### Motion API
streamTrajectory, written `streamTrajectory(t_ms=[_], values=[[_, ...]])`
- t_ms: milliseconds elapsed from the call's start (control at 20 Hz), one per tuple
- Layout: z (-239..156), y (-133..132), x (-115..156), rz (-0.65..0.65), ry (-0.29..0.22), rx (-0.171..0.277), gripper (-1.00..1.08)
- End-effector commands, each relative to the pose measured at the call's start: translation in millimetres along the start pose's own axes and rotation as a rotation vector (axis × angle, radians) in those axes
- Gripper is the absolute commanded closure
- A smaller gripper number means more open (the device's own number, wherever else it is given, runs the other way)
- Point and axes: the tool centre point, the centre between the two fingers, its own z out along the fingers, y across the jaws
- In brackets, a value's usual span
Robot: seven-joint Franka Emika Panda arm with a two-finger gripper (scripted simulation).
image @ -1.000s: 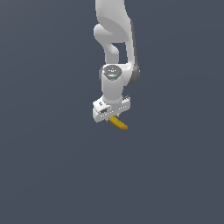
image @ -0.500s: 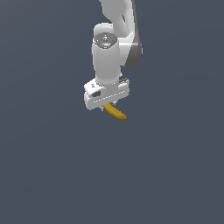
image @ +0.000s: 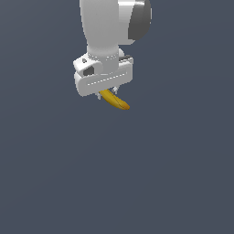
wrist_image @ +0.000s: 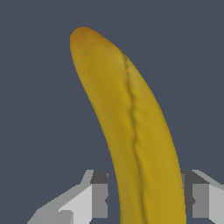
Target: Pick up the object and move it to a goal position.
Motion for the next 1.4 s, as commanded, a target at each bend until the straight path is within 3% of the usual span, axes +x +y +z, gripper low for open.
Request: streamTrajectory(t_ms=[0, 700, 1350], values=[[-27.1, 5.3, -0.5, 0.000, 0.001, 0.000, 1.08], [-151.0, 33.8, 1.0, 0.000, 0.000, -0.001, 1.08], [-192.6, 44.7, 3.7, 0.001, 0.000, -0.001, 1.08]])
